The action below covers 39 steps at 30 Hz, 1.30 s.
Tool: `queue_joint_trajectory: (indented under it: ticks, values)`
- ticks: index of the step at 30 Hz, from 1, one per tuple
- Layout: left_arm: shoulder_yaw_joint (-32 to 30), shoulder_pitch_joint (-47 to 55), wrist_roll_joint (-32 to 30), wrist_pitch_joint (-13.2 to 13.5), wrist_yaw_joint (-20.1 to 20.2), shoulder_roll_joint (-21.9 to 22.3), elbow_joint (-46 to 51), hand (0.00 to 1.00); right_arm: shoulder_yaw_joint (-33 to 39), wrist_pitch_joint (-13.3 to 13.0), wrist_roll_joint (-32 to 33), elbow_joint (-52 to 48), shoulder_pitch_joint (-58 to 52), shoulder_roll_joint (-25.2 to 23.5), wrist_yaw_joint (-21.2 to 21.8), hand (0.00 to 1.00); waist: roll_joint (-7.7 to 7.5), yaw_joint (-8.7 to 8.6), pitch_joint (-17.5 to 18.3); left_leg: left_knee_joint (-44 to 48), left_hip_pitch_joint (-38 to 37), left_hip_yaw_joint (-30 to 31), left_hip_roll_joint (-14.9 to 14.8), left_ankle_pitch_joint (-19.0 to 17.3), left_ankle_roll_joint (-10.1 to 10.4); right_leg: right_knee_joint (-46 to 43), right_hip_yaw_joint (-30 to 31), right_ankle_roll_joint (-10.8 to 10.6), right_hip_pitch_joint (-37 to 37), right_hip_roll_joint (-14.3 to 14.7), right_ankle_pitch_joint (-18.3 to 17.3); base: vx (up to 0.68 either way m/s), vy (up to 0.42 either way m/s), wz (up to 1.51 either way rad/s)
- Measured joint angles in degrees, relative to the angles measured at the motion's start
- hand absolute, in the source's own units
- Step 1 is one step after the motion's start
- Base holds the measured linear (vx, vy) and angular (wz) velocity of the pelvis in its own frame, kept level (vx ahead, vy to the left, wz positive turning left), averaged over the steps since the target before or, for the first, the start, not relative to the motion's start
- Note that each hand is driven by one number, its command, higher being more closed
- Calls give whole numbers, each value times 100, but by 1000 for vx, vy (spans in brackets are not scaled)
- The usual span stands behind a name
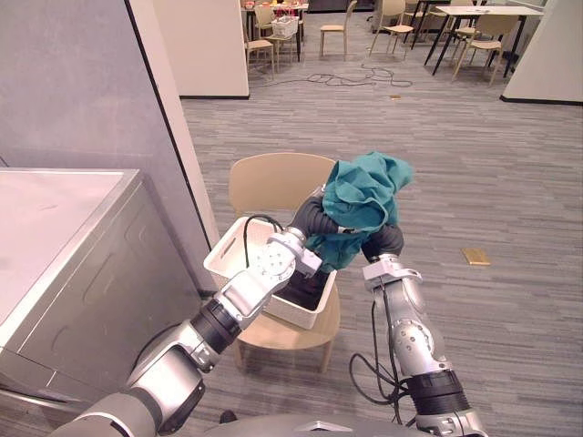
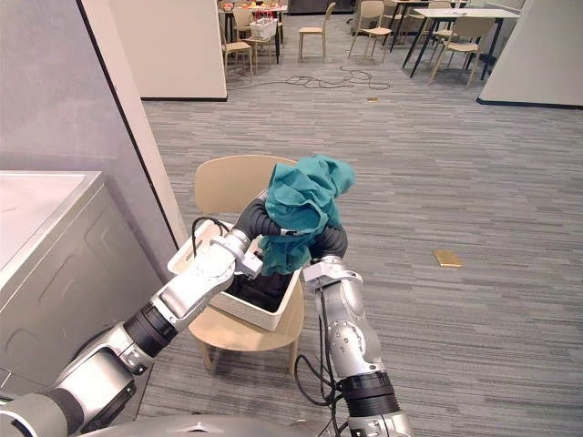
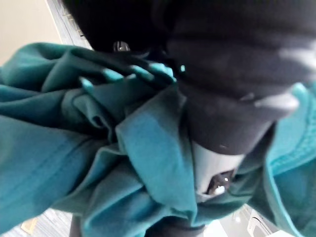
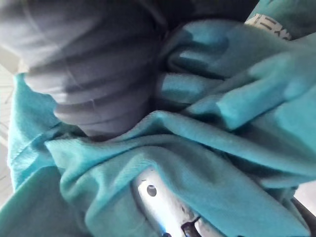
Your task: Pick up the laundry basket with both hands and put the clothes into the washing machine.
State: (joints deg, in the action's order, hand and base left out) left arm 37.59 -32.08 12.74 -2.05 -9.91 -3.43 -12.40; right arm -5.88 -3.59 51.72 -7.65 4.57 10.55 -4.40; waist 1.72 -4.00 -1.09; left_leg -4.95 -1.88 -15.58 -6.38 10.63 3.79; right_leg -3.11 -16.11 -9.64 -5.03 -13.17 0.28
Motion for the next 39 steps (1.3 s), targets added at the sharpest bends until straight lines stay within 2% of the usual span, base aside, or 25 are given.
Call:
queue_joint_trajectory:
  ticks: [9,10,25,27,30,33,36,38,39]
  values:
    - [112,-71,59,133,-96,0,-190,100,-13,1,23,-28,-5,127,-114,100,-24,3,-9,1,15,4,0,4,0,4,3,-23,7,0,17,0,0,0]
    - [115,-78,61,133,-96,0,-194,100,-14,1,23,-28,-5,127,-127,0,-27,5,-11,1,17,4,0,4,1,4,3,-23,9,0,17,0,0,0]
    - [115,12,192,242,-136,-5,-215,100,-68,6,77,-133,-63,91,-233,0,-93,59,-45,1,85,70,-3,6,10,19,-28,-28,25,11,19,0,0,2]
    - [21,488,289,327,-118,-40,97,100,-201,102,71,-555,-452,87,-223,0,-92,108,-44,1,95,79,-10,-13,34,36,-34,-30,26,23,17,0,0,0]
    - [-101,874,543,321,70,-80,260,100,-300,251,70,-707,-712,65,-206,0,-96,121,-48,1,100,98,-15,-12,33,41,-48,-29,19,31,17,0,0,1]
    - [-86,533,741,238,9,-35,33,100,-297,146,75,-728,-711,-102,-206,0,-111,112,-56,-1,99,98,-13,-35,64,39,-42,-34,18,30,13,0,0,0]
    - [-91,327,727,143,-315,75,-162,100,-361,100,76,-769,-707,-115,-207,0,-127,61,-67,0,94,97,-13,-34,64,36,-28,-26,23,30,19,0,0,0]
    - [-104,327,1260,186,-469,161,-253,100,-421,98,75,-777,-707,-101,-208,0,-146,50,-79,0,94,97,-18,-32,65,35,-24,-25,30,36,19,0,0,0]
    - [-112,325,1914,247,-560,208,-399,100,-481,99,74,-777,-707,-99,-210,0,-158,50,-87,0,96,98,-21,-33,66,36,-22,-24,32,40,19,0,0,0]
